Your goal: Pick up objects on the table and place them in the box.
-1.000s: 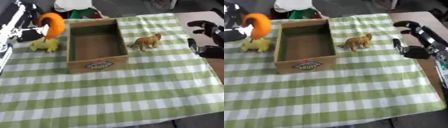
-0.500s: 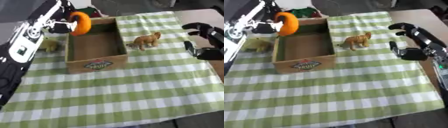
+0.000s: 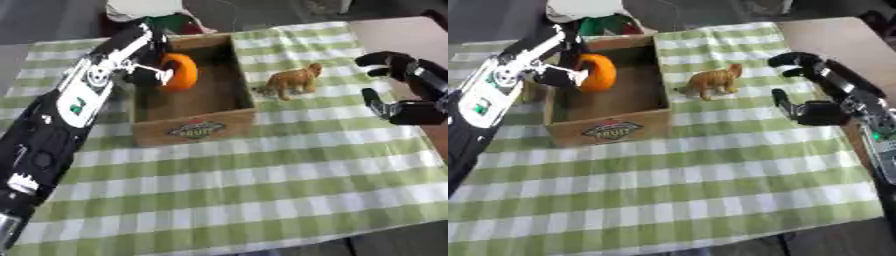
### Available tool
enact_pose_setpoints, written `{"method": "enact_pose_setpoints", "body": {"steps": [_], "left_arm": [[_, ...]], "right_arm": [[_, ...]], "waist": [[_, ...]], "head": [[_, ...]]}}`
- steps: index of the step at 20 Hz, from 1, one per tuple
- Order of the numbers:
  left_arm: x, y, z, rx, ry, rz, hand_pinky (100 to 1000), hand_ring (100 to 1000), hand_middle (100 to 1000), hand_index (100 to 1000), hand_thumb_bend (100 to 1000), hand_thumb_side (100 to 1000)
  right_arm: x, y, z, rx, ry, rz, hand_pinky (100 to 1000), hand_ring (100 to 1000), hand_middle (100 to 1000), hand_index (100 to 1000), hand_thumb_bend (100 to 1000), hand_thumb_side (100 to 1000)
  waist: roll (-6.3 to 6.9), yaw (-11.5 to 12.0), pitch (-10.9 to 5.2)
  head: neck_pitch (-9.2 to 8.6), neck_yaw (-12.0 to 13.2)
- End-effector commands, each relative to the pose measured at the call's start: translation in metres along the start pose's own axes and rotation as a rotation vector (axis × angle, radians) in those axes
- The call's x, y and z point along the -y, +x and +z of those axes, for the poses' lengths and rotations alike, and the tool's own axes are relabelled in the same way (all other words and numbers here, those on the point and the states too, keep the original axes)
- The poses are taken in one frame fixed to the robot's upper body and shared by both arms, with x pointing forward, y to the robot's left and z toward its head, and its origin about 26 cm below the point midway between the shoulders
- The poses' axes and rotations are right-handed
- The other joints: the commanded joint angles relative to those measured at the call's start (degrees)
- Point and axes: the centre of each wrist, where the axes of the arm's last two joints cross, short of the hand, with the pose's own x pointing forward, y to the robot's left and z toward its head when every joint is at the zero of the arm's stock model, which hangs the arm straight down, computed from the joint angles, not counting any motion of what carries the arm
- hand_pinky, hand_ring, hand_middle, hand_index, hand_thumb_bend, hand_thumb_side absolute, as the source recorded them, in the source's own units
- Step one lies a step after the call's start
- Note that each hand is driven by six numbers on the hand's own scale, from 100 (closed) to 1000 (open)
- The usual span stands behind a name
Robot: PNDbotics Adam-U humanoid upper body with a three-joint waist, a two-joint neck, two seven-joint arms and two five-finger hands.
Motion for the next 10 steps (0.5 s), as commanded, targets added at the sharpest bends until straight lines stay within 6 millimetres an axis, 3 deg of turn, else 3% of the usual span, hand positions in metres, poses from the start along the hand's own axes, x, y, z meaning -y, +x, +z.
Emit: {"method": "enact_pose_setpoints", "body": {"steps": [1,2,3,7,8,10], "left_arm": [[-0.013,-0.005,0.001,0.015,0.017,-0.025,709,398,563,671,695,325],[-0.014,-0.006,0.001,0.016,0.020,-0.026,709,398,563,671,695,325],[-0.014,-0.006,0.002,0.018,0.023,-0.023,746,456,628,726,916,499],[-0.017,-0.006,0.004,0.028,0.040,-0.001,757,468,650,736,923,534],[-0.021,-0.005,0.005,0.034,0.056,0.002,791,507,719,766,946,618],[-0.029,-0.003,0.009,0.046,0.104,0.015,809,522,745,782,952,646]], "right_arm": [[0.009,0.003,0.001,0.010,-0.007,0.014,882,1000,867,868,100,210],[0.009,0.003,0.001,0.009,-0.007,0.013,882,1000,867,868,100,210],[0.009,0.002,0.001,0.008,-0.006,0.013,882,1000,867,868,100,211],[0.008,0.002,0.002,0.005,-0.003,0.012,883,1000,867,868,100,211],[0.008,0.001,0.002,0.003,-0.004,0.011,883,1000,867,868,100,211],[0.008,0.000,0.003,0.000,-0.006,0.010,882,1000,867,868,100,212]], "waist": [[-0.23,0.2,-0.87],[-0.26,0.3,-0.88],[-0.30,0.4,-0.88],[-0.37,0.6,-0.89],[-0.43,0.8,-0.93],[-0.52,1.1,-0.99]], "head": [[0.29,-0.1],[0.29,-0.2],[0.29,-0.1],[0.29,-0.2],[0.29,-0.2],[0.29,-0.4]]}}
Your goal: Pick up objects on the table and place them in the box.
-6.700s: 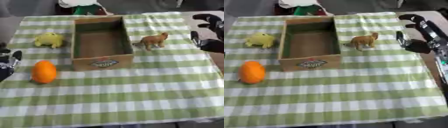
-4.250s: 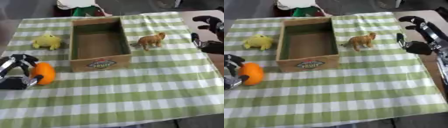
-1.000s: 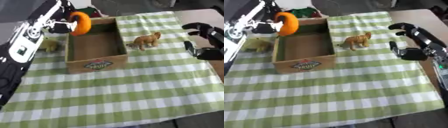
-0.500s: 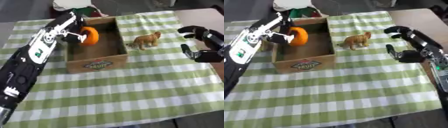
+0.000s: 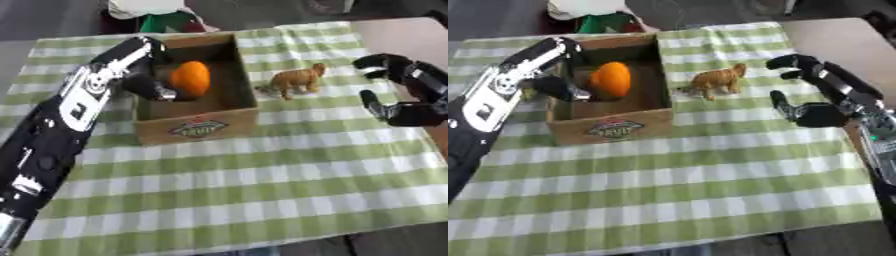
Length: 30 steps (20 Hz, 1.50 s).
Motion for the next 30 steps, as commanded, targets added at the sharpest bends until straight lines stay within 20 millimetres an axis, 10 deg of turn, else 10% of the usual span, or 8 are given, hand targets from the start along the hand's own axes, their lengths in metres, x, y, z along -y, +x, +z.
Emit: {"method": "enact_pose_setpoints", "body": {"steps": [1,6,15,30], "left_arm": [[-0.028,0.004,0.008,0.024,0.095,-0.003,812,518,744,783,949,646],[-0.046,0.013,0.020,0.061,0.183,0.025,809,479,695,776,918,563],[-0.080,-0.004,0.066,-0.054,0.319,-0.008,782,453,650,757,529,213],[-0.087,-0.067,0.109,-0.313,0.200,-0.183,757,498,648,762,417,112]], "right_arm": [[0.011,0.003,0.001,0.007,-0.012,0.023,882,1000,867,868,100,212],[0.011,0.002,0.003,-0.001,-0.016,0.024,882,1000,867,869,100,211],[0.013,-0.002,0.009,-0.017,-0.034,0.026,882,1000,866,869,100,210],[0.018,-0.001,0.011,-0.017,-0.054,0.036,882,1000,866,869,100,208]], "waist": [[-0.28,0.2,-1.02],[-0.39,0.6,-1.21],[-0.32,1.4,-1.76],[0.04,1.6,-1.78]], "head": [[0.29,-0.3],[0.29,-0.6],[0.29,-1.6],[0.29,-1.6]]}}
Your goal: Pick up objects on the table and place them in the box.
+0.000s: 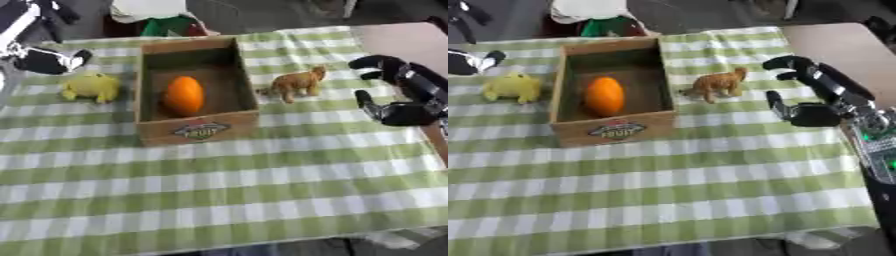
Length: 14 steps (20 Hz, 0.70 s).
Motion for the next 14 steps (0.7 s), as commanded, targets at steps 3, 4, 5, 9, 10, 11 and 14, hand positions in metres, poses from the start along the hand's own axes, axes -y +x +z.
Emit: {"method": "enact_pose_setpoints", "body": {"steps": [3,4,5,9,10,11,14], "left_arm": [[-0.013,-0.023,0.003,-0.062,-0.010,-0.082,752,507,646,761,404,100],[-0.011,-0.027,0.003,-0.071,-0.018,-0.090,750,513,647,762,397,100],[-0.009,-0.029,0.003,-0.078,-0.026,-0.097,746,538,651,765,359,100],[0.006,-0.035,-0.005,-0.103,-0.092,-0.125,746,538,651,765,359,100],[0.009,-0.037,-0.006,-0.110,-0.097,-0.127,742,543,650,764,374,100],[0.013,-0.038,-0.008,-0.122,-0.101,-0.125,742,543,650,764,374,100],[0.024,-0.042,-0.014,-0.146,-0.102,-0.132,737,544,647,766,423,110]], "right_arm": [[0.016,0.005,0.001,0.010,-0.021,0.038,882,1000,866,869,100,208],[0.016,0.005,0.001,0.011,-0.021,0.038,882,1000,866,869,100,208],[0.017,0.006,0.000,0.012,-0.021,0.039,881,1000,866,869,100,208],[0.017,0.006,0.000,0.018,-0.022,0.038,881,1000,866,869,100,208],[0.017,0.006,-0.001,0.019,-0.021,0.038,881,1000,866,869,100,209],[0.017,0.007,-0.001,0.020,-0.020,0.038,881,1000,866,869,100,209],[0.017,0.007,-0.001,0.021,-0.018,0.037,881,1000,866,869,100,209]], "waist": [[-0.05,-0.1,-0.94],[-0.06,-0.1,-0.91],[-0.07,-0.2,-0.86],[-0.11,-0.4,-0.73],[-0.14,-0.5,-0.64],[-0.15,-0.5,-0.58],[-0.23,-0.6,-0.47]], "head": [[0.29,0.2],[0.29,0.2],[0.29,0.3],[0.29,0.3],[0.29,0.3],[0.29,0.3],[0.29,0.3]]}}
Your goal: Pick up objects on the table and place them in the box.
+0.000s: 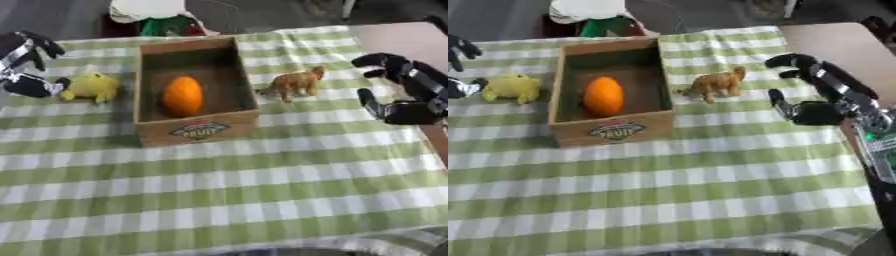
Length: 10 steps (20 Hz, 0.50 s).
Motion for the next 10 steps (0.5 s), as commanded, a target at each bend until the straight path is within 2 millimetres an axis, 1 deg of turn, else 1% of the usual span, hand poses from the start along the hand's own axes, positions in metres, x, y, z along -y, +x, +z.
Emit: {"method": "enact_pose_setpoints", "body": {"steps": [1,5,10], "left_arm": [[-0.006,-0.004,-0.006,-0.025,0.032,-0.025,737,544,646,765,425,112],[0.003,-0.001,-0.013,-0.036,0.047,-0.043,734,538,643,766,436,117],[0.006,0.005,-0.019,-0.043,0.101,-0.079,729,538,649,771,438,120]], "right_arm": [[0.015,0.006,0.000,0.016,-0.012,0.033,881,1000,866,869,100,209],[0.015,0.006,-0.001,0.019,-0.011,0.031,881,1000,866,869,100,209],[0.014,0.006,-0.002,0.019,-0.008,0.030,881,1000,866,869,100,210]], "waist": [[-0.07,-0.1,-0.76],[-0.15,-0.3,-0.70],[-0.15,-0.5,-0.59]], "head": [[0.29,0.2],[0.29,0.4],[0.29,0.4]]}}
